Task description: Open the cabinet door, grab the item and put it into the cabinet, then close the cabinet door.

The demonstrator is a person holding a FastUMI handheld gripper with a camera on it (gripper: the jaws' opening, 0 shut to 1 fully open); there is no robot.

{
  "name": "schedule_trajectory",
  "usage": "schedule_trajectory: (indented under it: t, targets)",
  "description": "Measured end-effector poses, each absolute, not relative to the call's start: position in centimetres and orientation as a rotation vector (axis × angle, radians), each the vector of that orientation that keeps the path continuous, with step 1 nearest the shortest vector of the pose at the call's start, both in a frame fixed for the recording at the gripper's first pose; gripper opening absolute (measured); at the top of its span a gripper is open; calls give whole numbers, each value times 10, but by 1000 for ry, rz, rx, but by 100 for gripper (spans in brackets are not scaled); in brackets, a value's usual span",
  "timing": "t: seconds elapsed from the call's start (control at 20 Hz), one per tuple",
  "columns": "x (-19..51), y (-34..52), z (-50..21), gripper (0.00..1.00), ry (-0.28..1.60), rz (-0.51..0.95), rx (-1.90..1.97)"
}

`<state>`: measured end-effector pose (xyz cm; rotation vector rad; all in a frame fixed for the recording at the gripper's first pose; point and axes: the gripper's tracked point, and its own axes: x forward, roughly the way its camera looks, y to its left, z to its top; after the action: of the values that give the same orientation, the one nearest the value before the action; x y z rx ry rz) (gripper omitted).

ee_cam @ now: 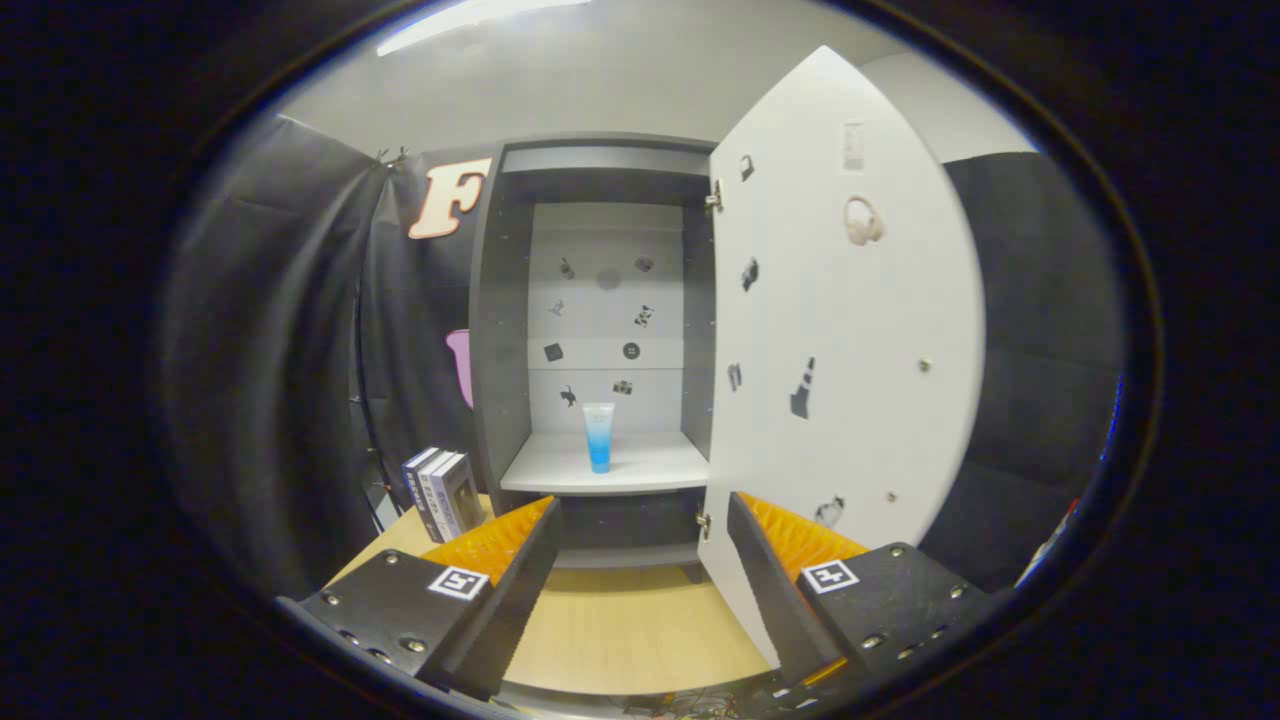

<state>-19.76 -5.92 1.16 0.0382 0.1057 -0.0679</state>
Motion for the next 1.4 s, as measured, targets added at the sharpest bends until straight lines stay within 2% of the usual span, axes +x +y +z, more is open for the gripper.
schedule_trajectory:
  t: [0.3, 0.65, 0.95, 1.1, 1.4]
  targets:
    - [-251, -151, 20, 98, 100, -163, 69]
    - [-243, -285, 5, 99, 130, -254, 124]
    - [-194, -294, -4, 100, 138, -116, 105]
    - [-187, -290, -9, 95, 164, -83, 83]
    - [-182, -244, -11, 97, 173, 60, 108]
